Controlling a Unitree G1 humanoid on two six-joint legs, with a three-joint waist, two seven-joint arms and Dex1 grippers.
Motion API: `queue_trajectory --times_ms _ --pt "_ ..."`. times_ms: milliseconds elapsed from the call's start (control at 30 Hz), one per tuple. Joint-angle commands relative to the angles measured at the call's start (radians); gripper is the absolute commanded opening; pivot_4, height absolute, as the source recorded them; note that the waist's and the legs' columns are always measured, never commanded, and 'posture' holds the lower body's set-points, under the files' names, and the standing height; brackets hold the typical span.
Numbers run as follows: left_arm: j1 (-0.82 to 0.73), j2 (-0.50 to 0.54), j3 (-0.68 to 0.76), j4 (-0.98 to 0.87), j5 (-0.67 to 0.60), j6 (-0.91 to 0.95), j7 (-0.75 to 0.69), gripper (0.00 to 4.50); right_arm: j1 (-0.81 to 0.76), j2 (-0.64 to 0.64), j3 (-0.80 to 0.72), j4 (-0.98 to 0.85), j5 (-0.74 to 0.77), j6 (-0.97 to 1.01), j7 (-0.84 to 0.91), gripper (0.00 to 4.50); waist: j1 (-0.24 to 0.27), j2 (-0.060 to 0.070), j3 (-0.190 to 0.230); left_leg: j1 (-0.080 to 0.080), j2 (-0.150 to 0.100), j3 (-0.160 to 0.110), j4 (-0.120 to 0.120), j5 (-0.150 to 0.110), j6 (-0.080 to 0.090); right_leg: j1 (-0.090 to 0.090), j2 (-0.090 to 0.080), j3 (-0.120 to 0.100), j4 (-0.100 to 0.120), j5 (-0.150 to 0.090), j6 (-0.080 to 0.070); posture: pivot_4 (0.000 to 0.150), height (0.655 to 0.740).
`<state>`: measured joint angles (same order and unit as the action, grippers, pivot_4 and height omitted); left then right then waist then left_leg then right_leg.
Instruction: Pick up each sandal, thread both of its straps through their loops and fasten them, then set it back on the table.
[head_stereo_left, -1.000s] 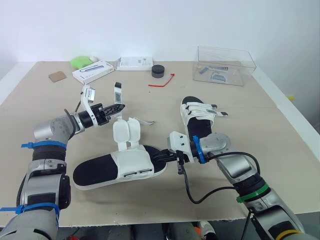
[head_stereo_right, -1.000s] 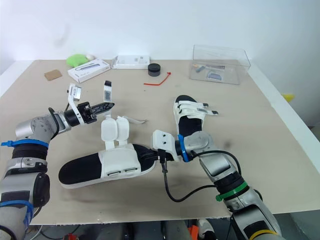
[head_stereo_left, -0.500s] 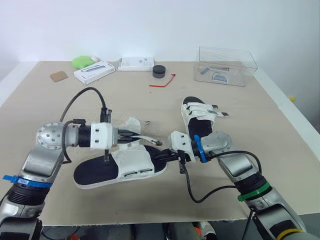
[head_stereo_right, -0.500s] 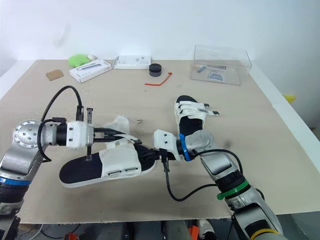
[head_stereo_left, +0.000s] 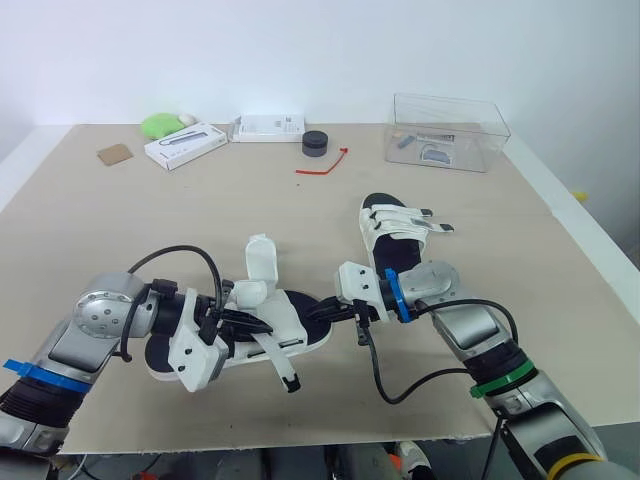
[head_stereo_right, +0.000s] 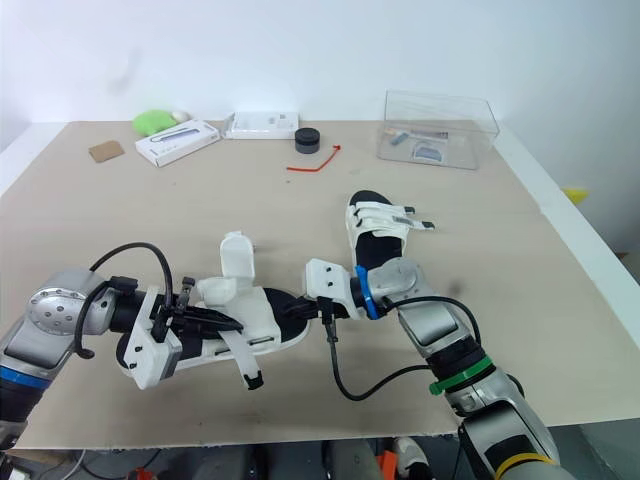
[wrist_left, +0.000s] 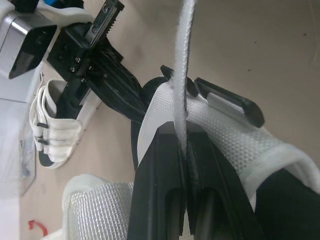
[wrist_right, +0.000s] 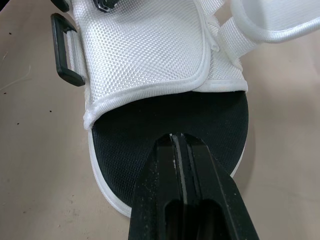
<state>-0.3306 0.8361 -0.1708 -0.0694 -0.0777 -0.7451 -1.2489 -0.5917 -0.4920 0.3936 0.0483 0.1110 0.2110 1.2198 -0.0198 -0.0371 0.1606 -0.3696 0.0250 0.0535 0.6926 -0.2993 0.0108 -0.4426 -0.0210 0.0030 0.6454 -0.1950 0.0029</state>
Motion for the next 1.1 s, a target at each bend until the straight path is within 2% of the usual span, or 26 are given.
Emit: queue_trajectory --times_ms 33,133,167,267,400,600,767,967,1100 --pt "0.013 0.024 -0.009 -0.034 -0.014 0.012 0.015 0.37 -0.010 0.001 0.003 -0.006 -0.006 -0.012 0.005 0.00 0.000 0.000 0.000 0.000 0.000 0.000 0.000 0.000 0.000 0.000 0.000 0.000 0.000 0.000 0.000 0.150 0.7400" --pt "0.016 0.045 0.002 -0.037 -0.036 0.024 0.023 0.93 -0.008 -0.001 0.003 -0.006 -0.008 -0.013 0.007 0.00 0.000 0.000 0.000 0.000 0.000 0.000 0.000 0.000 0.000 0.000 0.000 0.000 0.000 0.000 0.000 0.150 0.7400" --pt "0.017 0.052 0.006 -0.043 -0.049 0.045 0.025 1.50 -0.007 -0.002 0.003 -0.006 -0.008 -0.014 0.008 0.00 0.000 0.000 0.000 0.000 0.000 0.000 0.000 0.000 0.000 0.000 0.000 0.000 0.000 0.000 0.000 0.150 0.7400" --pt "0.019 0.080 0.017 -0.067 -0.087 0.111 0.026 2.76 -0.007 -0.003 0.002 -0.005 -0.009 -0.016 0.010 0.00 0.000 0.000 0.000 0.000 0.001 0.000 0.000 0.000 0.000 0.000 0.001 0.000 0.000 0.000 0.000 0.150 0.7400" --pt "0.045 0.136 0.053 -0.100 -0.123 0.183 0.014 2.76 -0.009 -0.003 0.000 0.001 -0.011 -0.017 0.012 0.00 -0.001 0.000 0.000 0.000 0.001 0.000 0.000 0.000 0.000 0.000 0.001 0.000 0.000 -0.001 -0.001 0.150 0.7400" --pt "0.070 0.175 0.095 -0.087 -0.086 0.122 0.030 2.76 -0.021 0.003 0.000 0.022 -0.012 -0.023 0.015 0.00 0.000 0.000 0.000 0.000 0.002 0.000 0.000 0.000 0.000 0.000 0.002 -0.001 0.000 -0.001 -0.001 0.150 0.7400" --pt "0.087 0.200 0.161 -0.078 -0.103 0.161 0.060 2.76 -0.034 0.014 0.004 0.045 -0.016 -0.032 0.023 0.00 -0.001 0.000 0.000 0.001 0.002 0.000 0.000 0.000 0.000 0.000 0.002 -0.001 0.000 -0.001 -0.001 0.150 0.7400" --pt "0.201 0.236 0.239 -0.150 -0.113 0.186 0.078 2.76 -0.040 0.028 0.012 0.070 -0.020 -0.047 0.035 0.00 -0.001 0.001 0.000 0.001 0.004 0.000 -0.001 0.000 0.000 0.000 0.003 -0.001 0.000 -0.002 -0.003 0.150 0.7400" --pt "0.269 0.219 0.264 -0.180 -0.070 0.160 0.109 2.76 -0.046 0.041 0.018 0.086 -0.022 -0.053 0.044 0.00 -0.002 0.001 0.001 0.002 0.004 0.001 -0.001 0.000 0.000 0.000 0.003 -0.002 0.001 -0.002 -0.004 0.150 0.7400"
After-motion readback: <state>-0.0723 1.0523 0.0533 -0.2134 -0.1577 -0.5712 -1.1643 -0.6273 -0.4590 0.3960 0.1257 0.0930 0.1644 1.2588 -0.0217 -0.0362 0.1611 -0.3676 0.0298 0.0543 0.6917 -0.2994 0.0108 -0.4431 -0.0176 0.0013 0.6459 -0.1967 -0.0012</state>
